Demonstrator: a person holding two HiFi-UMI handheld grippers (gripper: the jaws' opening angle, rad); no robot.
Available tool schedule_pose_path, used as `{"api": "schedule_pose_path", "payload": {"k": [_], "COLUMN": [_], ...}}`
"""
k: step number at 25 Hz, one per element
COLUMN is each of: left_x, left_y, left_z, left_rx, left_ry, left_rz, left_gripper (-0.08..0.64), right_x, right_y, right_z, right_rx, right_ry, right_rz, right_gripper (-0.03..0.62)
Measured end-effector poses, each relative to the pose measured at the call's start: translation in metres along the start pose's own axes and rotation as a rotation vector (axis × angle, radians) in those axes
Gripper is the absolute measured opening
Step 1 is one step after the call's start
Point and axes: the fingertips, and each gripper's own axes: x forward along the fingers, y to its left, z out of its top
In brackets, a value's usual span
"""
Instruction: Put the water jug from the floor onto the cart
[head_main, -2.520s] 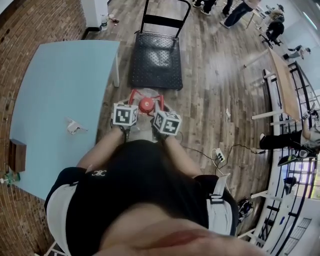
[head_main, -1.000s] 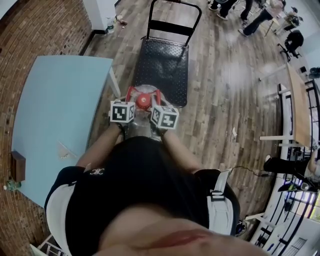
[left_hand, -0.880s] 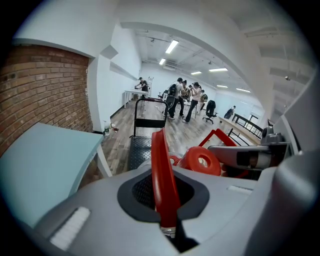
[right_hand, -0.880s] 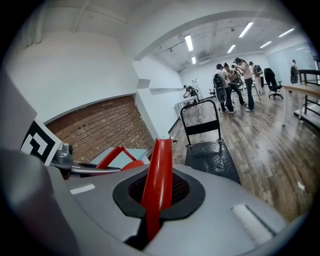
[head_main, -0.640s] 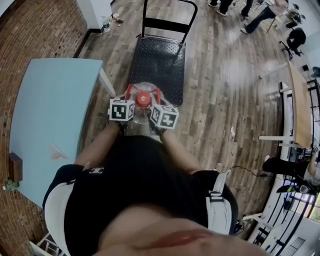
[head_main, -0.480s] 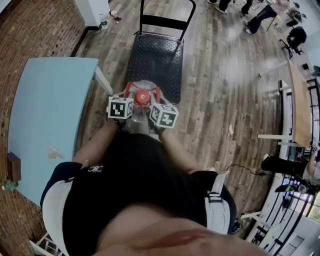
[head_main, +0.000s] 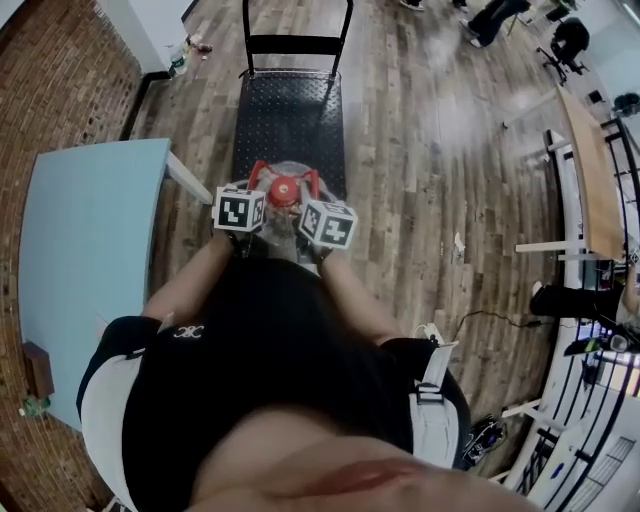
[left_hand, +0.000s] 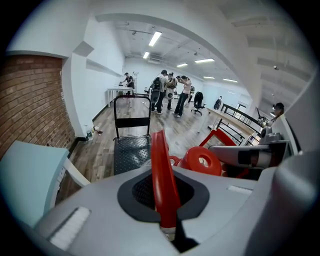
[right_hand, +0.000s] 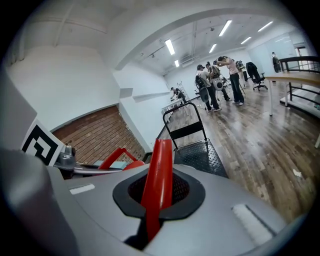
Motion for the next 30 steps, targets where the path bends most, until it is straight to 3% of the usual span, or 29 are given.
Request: {"api": "schedule_pose_path", "payload": {"k": [11, 30], "left_x": [0.046, 0.158], "left_y": [0.009, 0.126], "left_z": [0.041, 0.121], "left_rx": [0.017, -0.077], "left_ry": [0.016, 0.106], "left_rz": [-0.051, -0.134], "left_gripper": [0.002, 0.002], "right_x": [0.041, 0.206], "right_y": [-0.026, -0.024], "right_z": [0.033, 0.090], "right_rx": [0.012, 0.032], "right_ry": [0.006, 0.180], "right_rz": [-0.058, -0.144], "right_gripper": [0.018, 0.018]}}
